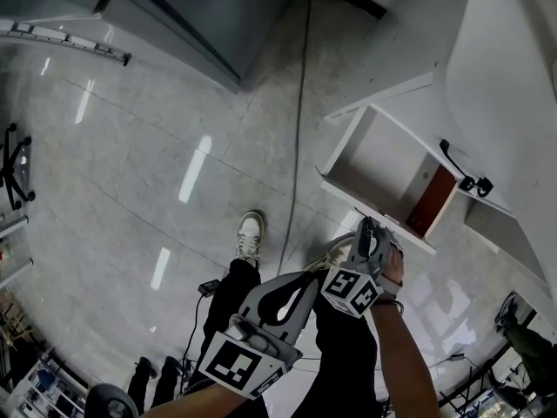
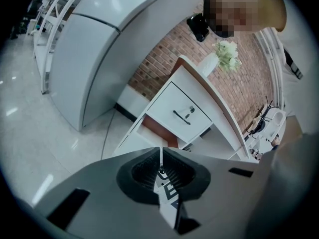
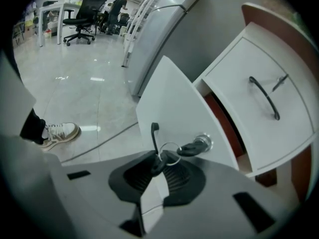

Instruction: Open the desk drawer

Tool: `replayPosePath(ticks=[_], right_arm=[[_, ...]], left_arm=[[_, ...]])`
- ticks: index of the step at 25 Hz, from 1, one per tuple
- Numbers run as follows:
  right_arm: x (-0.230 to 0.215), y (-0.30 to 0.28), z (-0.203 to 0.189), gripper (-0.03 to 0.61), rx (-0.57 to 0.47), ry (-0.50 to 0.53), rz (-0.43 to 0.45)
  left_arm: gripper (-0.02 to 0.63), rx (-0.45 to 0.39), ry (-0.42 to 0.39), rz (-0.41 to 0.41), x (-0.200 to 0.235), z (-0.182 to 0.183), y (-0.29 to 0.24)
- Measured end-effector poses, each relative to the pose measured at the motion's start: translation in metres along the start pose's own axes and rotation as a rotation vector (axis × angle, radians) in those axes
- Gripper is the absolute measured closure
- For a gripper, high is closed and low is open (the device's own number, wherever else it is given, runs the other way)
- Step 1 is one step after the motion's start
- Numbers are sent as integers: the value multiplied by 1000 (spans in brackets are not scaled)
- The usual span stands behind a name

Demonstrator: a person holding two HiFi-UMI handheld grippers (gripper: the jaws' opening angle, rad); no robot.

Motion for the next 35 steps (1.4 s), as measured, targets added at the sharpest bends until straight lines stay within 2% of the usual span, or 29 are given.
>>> replayPosePath(ticks=[10, 22, 30, 35], right_arm=[[7, 14, -1, 538, 42, -14, 39], [-16, 38, 5, 541, 78, -13, 64], [-28, 59, 5, 541, 107, 25, 100], [-42, 78, 12, 543, 107, -8, 87]], left_arm=[[592, -2, -11, 8, -5, 13, 5], [592, 0, -29, 20, -35, 43, 21], [592, -2, -42, -3, -61, 64, 29], [592, 1, -62, -13, -74, 75, 34]])
Point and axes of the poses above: the fingertips, and each gripper's own axes: y backward along the fingers, x to its left, z out of its top, the point moved 6 cm from there along y, backward along the fingers, and after that the axes turned 5 degrees about y, right-handed, at the moved point
